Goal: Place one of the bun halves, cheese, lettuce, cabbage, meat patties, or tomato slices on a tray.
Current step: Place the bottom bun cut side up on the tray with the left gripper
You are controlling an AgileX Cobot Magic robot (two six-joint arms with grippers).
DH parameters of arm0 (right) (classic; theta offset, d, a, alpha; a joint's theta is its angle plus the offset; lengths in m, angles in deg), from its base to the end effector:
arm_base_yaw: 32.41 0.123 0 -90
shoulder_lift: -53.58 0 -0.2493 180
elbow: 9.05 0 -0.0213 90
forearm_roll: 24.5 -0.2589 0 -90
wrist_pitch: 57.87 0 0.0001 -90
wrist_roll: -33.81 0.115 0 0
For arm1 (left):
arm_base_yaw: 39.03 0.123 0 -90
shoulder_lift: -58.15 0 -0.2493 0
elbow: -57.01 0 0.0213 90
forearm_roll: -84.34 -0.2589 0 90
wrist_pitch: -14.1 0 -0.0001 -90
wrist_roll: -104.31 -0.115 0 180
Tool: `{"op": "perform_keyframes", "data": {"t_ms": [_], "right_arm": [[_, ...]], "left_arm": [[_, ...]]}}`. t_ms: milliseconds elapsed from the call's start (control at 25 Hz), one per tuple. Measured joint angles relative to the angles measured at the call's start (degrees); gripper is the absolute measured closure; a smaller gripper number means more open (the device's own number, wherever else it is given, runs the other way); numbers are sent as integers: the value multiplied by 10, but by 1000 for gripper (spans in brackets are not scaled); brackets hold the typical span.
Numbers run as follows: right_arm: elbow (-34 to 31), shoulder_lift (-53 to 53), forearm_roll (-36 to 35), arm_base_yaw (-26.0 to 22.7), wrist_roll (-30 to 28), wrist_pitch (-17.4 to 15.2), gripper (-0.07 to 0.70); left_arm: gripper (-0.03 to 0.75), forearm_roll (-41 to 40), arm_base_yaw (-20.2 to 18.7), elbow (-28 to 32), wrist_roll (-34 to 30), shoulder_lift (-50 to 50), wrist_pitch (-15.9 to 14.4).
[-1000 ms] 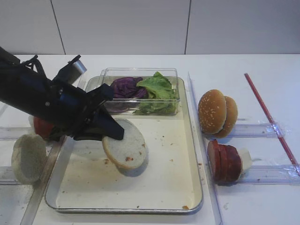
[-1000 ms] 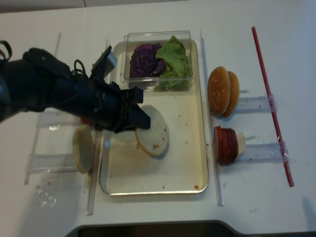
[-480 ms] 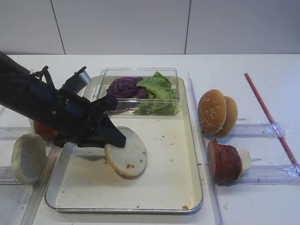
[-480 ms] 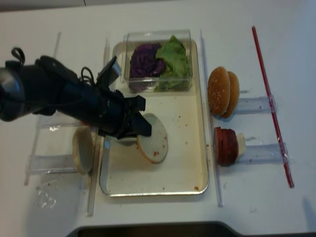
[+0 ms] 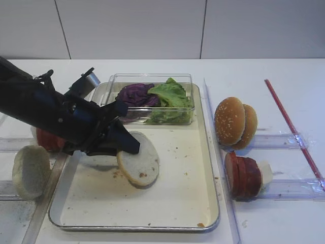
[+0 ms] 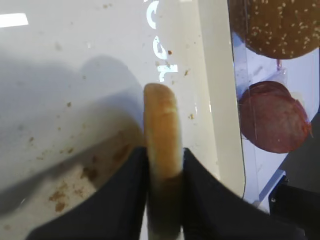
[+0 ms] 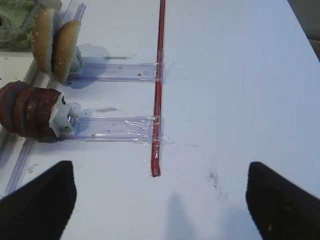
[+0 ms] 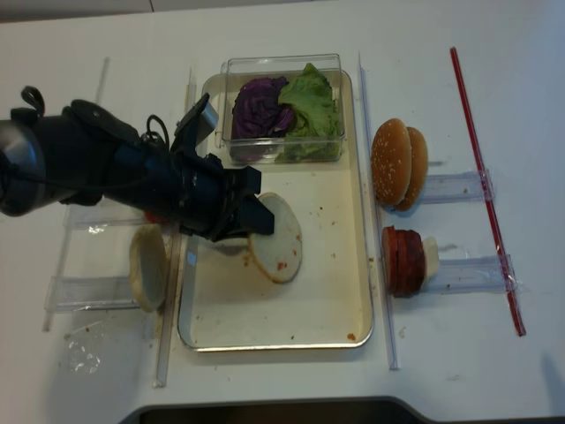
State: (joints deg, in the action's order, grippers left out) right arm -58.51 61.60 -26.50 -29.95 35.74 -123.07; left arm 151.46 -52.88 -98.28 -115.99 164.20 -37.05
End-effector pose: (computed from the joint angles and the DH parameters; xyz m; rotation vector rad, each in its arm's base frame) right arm 0.0565 0.0061 0.2528 -0.0128 2.1418 0.0873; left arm 0.2820 -0.1546 0.1362 0.1914 2.6950 -1.2434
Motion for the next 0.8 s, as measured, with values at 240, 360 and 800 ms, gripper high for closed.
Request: {"op": "perform_keyframes", "data": {"t_ms": [240, 360, 800], "right_arm": [[0, 0, 0, 0, 0, 0, -55], [0, 0, 0, 0, 0, 0, -55], [0, 0, 0, 0, 0, 0, -55]], "left_arm": [[493, 5, 0, 0, -1, 0, 0], [424, 4, 0, 0, -2, 0, 0], [209, -21, 0, 0, -14, 0, 0]]}}
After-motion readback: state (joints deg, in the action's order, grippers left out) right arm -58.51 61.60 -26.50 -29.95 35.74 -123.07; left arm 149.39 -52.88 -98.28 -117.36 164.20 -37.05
